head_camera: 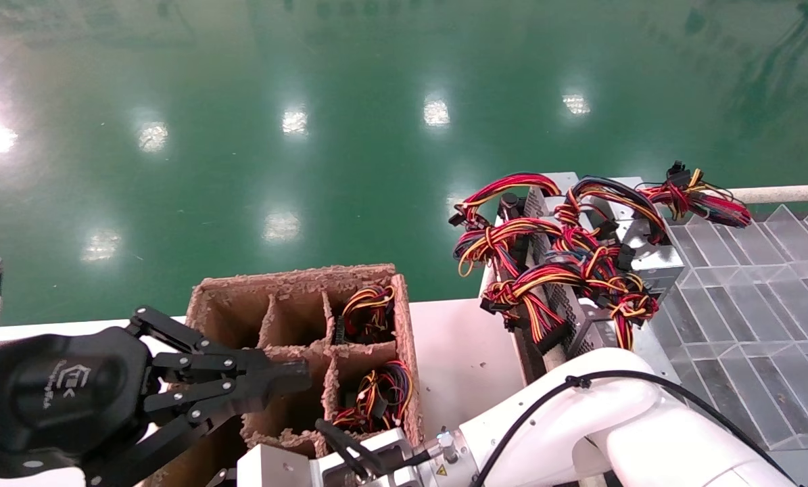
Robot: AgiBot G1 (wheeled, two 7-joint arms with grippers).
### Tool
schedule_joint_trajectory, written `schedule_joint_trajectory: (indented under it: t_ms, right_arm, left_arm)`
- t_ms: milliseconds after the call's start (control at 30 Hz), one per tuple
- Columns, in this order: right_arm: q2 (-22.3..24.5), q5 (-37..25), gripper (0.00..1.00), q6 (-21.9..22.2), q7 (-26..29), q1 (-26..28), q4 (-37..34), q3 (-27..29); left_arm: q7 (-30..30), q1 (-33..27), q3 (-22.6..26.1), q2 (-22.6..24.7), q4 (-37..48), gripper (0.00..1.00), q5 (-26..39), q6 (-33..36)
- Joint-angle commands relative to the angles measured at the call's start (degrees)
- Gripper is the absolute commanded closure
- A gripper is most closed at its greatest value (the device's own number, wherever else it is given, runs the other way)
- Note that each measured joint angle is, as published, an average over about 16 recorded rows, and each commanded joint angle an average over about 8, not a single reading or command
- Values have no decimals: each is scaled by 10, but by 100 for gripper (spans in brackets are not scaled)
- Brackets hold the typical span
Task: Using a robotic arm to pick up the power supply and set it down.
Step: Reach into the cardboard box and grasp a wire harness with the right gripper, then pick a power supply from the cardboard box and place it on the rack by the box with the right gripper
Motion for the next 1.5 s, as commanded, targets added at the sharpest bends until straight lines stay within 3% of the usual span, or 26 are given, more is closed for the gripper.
schedule_joint_trajectory:
  t_ms: [33, 800, 1500]
  right_arm:
    - [0, 9, 100, 4, -4, 3, -2, -14]
    - [1, 96, 100, 39, -47, 25, -22, -117]
    - [4, 181, 100, 15, -73, 22, -65, -149]
  left_arm:
    - [0, 0, 0, 0, 0, 100, 0, 0]
    - [0, 0, 0, 0, 0, 100, 0, 0]
    - [0, 0, 1, 0, 0, 100, 0, 0]
